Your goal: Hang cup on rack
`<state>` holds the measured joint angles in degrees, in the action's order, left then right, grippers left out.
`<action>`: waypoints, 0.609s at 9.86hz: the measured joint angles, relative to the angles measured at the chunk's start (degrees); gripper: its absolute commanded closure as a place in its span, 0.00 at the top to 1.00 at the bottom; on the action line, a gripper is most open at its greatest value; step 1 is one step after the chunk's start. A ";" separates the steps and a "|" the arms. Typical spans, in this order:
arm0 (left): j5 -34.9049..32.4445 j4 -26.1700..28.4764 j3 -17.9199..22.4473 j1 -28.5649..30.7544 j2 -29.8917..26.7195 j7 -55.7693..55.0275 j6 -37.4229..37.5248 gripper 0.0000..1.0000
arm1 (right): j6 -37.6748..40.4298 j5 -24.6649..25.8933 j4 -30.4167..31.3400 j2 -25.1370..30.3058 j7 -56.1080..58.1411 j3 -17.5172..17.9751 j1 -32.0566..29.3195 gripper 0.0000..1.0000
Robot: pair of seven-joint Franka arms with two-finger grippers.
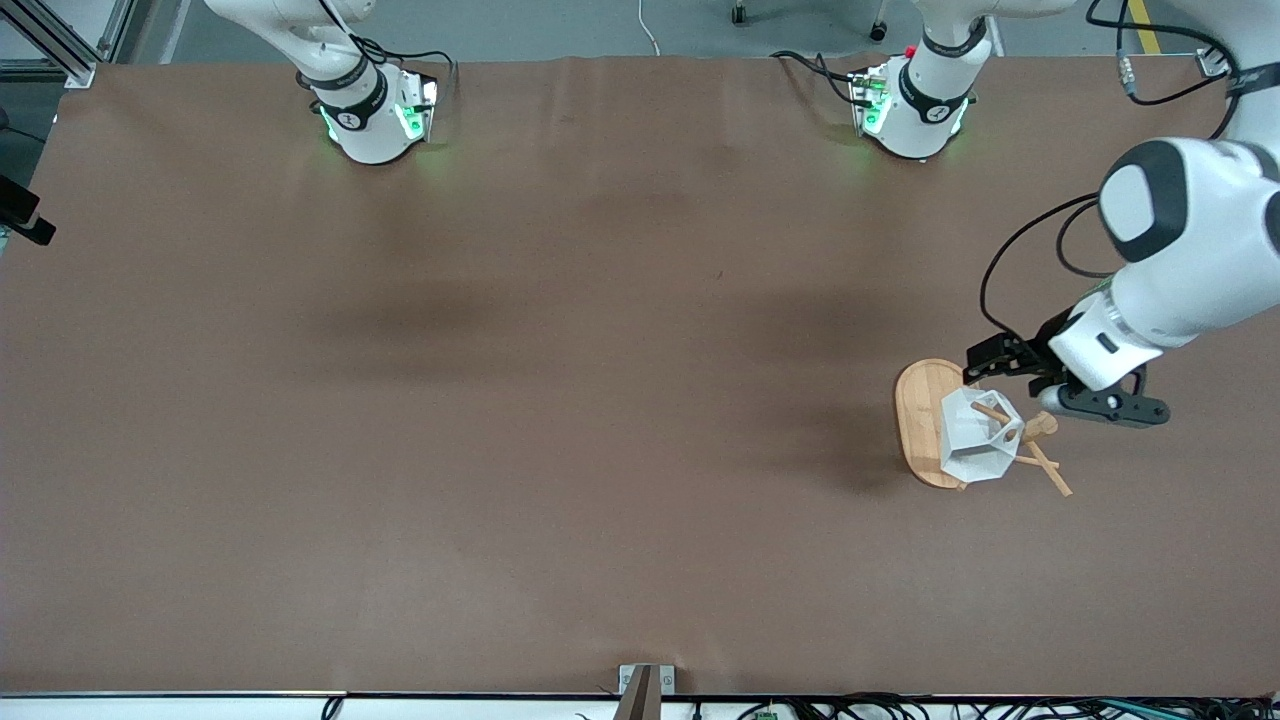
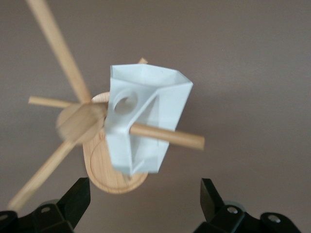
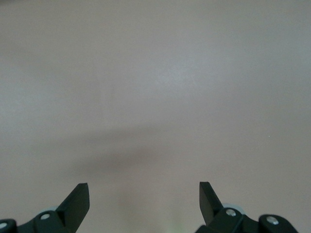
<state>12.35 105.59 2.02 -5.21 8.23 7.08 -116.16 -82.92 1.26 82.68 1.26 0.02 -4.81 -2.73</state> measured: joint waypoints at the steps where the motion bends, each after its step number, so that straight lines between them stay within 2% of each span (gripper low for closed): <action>1: -0.69 -1.42 -0.09 0.14 -1.45 -2.30 2.93 1.00 | 0.01 0.00 0.00 -0.01 0.00 0.00 0.00 1.00; 4: -6.34 -3.91 -1.20 0.40 -6.21 -5.62 10.16 1.00 | -0.47 0.00 0.01 -0.05 -0.11 0.02 0.01 1.00; 6: -10.76 -9.39 -2.23 1.43 -7.58 -5.62 17.23 1.00 | -1.67 -0.56 0.03 -0.14 -0.15 0.02 0.01 1.00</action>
<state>1.59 96.20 -0.21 -3.79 0.65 1.46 -98.92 -84.59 0.71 82.71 1.12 -0.13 -4.79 -2.72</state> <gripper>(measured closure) 0.000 0.000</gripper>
